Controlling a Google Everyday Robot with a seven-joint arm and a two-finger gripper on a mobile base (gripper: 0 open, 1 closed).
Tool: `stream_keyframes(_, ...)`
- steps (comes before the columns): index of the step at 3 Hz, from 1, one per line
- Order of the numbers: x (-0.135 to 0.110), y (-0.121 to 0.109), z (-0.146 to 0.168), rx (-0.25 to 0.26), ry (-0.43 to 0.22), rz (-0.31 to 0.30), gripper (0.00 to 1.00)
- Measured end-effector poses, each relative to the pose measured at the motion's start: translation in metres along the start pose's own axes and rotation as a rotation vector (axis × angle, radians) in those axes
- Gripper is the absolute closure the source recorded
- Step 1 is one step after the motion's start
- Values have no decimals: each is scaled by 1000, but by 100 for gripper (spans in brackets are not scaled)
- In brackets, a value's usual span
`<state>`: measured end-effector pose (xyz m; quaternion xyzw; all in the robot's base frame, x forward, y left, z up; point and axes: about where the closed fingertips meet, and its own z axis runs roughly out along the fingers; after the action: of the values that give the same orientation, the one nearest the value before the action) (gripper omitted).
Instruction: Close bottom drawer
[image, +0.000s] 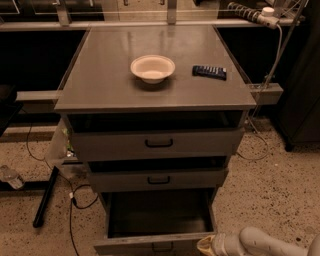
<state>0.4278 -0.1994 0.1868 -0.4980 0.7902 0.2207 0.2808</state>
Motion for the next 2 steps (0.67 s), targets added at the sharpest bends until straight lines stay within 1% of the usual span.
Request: stream_keyframes(2, 0, 0, 0, 0, 0, 0, 35)
